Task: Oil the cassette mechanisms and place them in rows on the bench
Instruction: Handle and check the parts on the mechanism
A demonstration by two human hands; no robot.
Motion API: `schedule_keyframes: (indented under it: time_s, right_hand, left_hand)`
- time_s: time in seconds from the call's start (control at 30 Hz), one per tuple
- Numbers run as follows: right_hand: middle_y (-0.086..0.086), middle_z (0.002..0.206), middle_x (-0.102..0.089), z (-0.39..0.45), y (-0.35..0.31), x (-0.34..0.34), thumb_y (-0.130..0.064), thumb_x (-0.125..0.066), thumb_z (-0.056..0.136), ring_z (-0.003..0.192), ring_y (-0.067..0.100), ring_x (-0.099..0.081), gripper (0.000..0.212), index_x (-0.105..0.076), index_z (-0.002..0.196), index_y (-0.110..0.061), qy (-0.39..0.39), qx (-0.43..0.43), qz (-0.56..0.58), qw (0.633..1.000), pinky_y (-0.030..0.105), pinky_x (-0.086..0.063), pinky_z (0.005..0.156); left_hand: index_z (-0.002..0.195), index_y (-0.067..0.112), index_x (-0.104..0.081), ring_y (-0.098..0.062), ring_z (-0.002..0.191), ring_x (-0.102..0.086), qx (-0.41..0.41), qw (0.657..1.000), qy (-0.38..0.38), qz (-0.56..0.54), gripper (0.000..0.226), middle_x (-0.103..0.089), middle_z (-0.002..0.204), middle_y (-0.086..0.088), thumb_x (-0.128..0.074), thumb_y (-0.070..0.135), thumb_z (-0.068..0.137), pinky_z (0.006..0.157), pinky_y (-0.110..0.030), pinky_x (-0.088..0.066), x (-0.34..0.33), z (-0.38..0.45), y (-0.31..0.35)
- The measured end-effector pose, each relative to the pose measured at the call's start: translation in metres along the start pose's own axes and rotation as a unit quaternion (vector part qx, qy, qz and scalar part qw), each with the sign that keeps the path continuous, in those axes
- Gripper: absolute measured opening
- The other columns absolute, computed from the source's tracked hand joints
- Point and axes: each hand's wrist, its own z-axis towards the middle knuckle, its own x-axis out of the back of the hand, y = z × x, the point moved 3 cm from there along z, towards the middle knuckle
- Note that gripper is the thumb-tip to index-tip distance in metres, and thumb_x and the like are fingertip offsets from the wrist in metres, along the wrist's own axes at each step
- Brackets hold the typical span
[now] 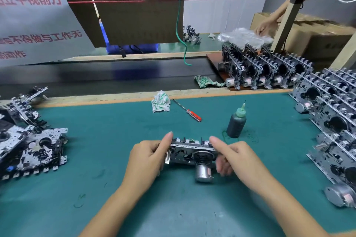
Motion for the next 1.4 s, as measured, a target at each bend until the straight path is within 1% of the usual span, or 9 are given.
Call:
schedule_keyframes:
  time_s: [0.23,0.3,0.4,0.47,0.57,0.67,0.93,1.27,1.4]
  right_hand:
    - [0.006,0.040,-0.053,0.006,0.000,-0.001,-0.077,-0.046,0.061,0.040,0.013,-0.050,0.068,-0.053,0.036,-0.013,-0.025,-0.011,0.039,0.999,0.015,-0.040,0.048]
    - [0.001,0.039,-0.052,0.004,-0.001,0.002,-0.083,-0.038,0.065,0.041,0.010,-0.048,0.077,-0.052,0.038,-0.013,-0.007,0.002,-0.046,0.999,0.017,-0.042,0.053]
    - [-0.005,0.046,-0.048,0.001,-0.002,0.013,-0.089,-0.019,0.067,0.045,0.007,-0.041,0.082,-0.048,0.054,-0.013,0.033,0.031,-0.233,0.972,0.029,-0.041,0.059]
    - [-0.015,0.064,-0.053,0.001,-0.001,0.018,-0.086,-0.028,0.065,0.059,0.004,-0.046,0.066,-0.045,0.068,-0.023,0.053,0.079,-0.277,0.956,0.022,-0.038,0.063]
    - [-0.026,0.094,-0.056,0.002,0.003,0.010,-0.058,-0.067,0.071,0.093,-0.004,-0.052,0.033,-0.050,0.092,-0.039,-0.004,0.122,-0.164,0.979,0.014,-0.039,0.076]
    - [-0.018,0.089,-0.064,0.004,0.007,0.002,-0.030,-0.080,0.072,0.089,0.003,-0.058,0.030,-0.060,0.093,-0.032,0.009,0.146,-0.072,0.987,0.016,-0.041,0.078]
    - [-0.007,0.087,-0.070,0.009,0.013,-0.004,-0.025,-0.079,0.068,0.085,0.011,-0.065,0.026,-0.066,0.090,-0.030,-0.007,0.143,0.054,0.988,0.022,-0.048,0.081]
    - [-0.004,0.089,-0.072,0.010,0.011,-0.007,-0.020,-0.077,0.066,0.082,0.008,-0.067,0.028,-0.068,0.092,-0.025,-0.022,0.138,0.129,0.982,0.015,-0.048,0.077]
    - [0.000,0.091,-0.073,0.010,0.011,-0.007,-0.012,-0.078,0.069,0.086,0.013,-0.068,0.028,-0.071,0.093,-0.026,-0.034,0.137,0.138,0.980,0.018,-0.050,0.079]
  left_hand:
    - [0.042,0.014,-0.035,-0.013,0.035,-0.041,0.058,0.998,-0.029,0.006,0.070,-0.041,0.035,-0.001,-0.033,0.077,0.071,0.048,-0.027,-0.038,0.000,0.002,-0.006]
    - [0.049,0.009,-0.034,-0.016,0.041,-0.039,0.046,0.994,-0.022,0.100,0.073,-0.041,0.039,-0.002,-0.023,0.078,0.072,0.053,-0.032,-0.039,0.004,0.001,-0.002]
    - [0.060,0.017,-0.043,-0.013,0.059,-0.043,-0.024,0.951,0.039,0.304,0.068,-0.047,0.057,0.006,-0.010,0.076,0.073,0.056,-0.031,-0.035,0.010,-0.001,0.011]
    - [0.079,0.030,-0.055,-0.005,0.082,-0.048,-0.090,0.950,0.067,0.292,0.055,-0.055,0.082,0.016,-0.019,0.072,0.078,0.063,-0.027,-0.037,0.011,0.001,0.022]
    - [0.105,0.029,-0.064,-0.003,0.107,-0.047,-0.187,0.965,0.004,0.184,0.044,-0.057,0.108,0.016,-0.039,0.059,0.085,0.090,-0.028,-0.038,0.003,0.007,0.032]
    - [0.109,0.031,-0.068,-0.001,0.115,-0.046,-0.244,0.955,-0.075,0.153,0.038,-0.059,0.115,0.016,-0.046,0.052,0.087,0.098,-0.029,-0.032,-0.011,0.013,0.040]
    - [0.096,0.035,-0.073,0.001,0.113,-0.050,-0.247,0.963,-0.072,0.075,0.026,-0.063,0.108,0.021,-0.051,0.044,0.087,0.095,-0.034,-0.041,-0.020,0.017,0.032]
    - [0.101,0.033,-0.074,0.002,0.112,-0.048,-0.242,0.965,-0.070,0.076,0.022,-0.065,0.103,0.022,-0.058,0.033,0.086,0.097,-0.021,-0.037,-0.020,0.016,0.036]
    - [0.104,0.037,-0.072,0.000,0.116,-0.048,-0.246,0.963,-0.084,0.073,0.023,-0.064,0.104,0.025,-0.058,0.033,0.086,0.098,-0.031,-0.041,-0.020,0.015,0.037]
